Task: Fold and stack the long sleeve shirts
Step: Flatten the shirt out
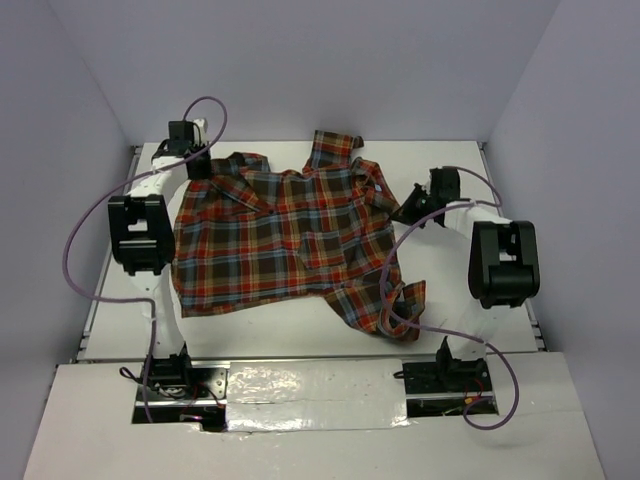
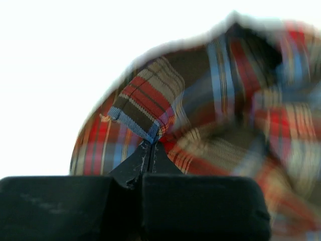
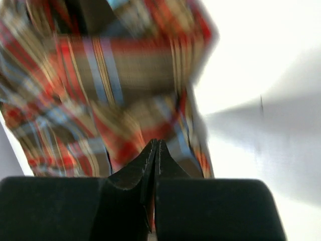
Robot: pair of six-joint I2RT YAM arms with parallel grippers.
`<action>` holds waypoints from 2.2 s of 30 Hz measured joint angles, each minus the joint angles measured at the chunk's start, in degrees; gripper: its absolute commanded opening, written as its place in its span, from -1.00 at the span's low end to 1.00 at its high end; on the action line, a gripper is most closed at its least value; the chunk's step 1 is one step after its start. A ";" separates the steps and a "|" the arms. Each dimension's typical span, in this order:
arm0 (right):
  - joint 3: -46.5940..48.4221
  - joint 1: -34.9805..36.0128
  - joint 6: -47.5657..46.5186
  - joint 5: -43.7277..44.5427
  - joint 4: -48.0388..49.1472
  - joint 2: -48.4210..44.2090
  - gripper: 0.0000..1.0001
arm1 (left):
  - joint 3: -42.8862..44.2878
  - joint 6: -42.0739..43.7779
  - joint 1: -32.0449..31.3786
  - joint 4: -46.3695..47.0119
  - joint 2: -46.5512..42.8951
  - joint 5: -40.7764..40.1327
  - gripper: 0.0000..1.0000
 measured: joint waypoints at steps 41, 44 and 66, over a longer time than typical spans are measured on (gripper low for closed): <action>15.06 2.82 -1.20 0.96 -3.17 14.71 -1.00 | 5.38 12.35 1.33 -11.28 -12.15 1.16 0.54; 14.64 2.73 -1.22 0.92 -3.19 13.42 -1.00 | 15.56 12.07 1.18 -11.47 1.33 3.28 0.58; 4.96 0.61 -0.79 4.24 -2.86 4.37 -1.00 | 17.64 3.48 1.01 -7.82 15.32 10.10 -1.00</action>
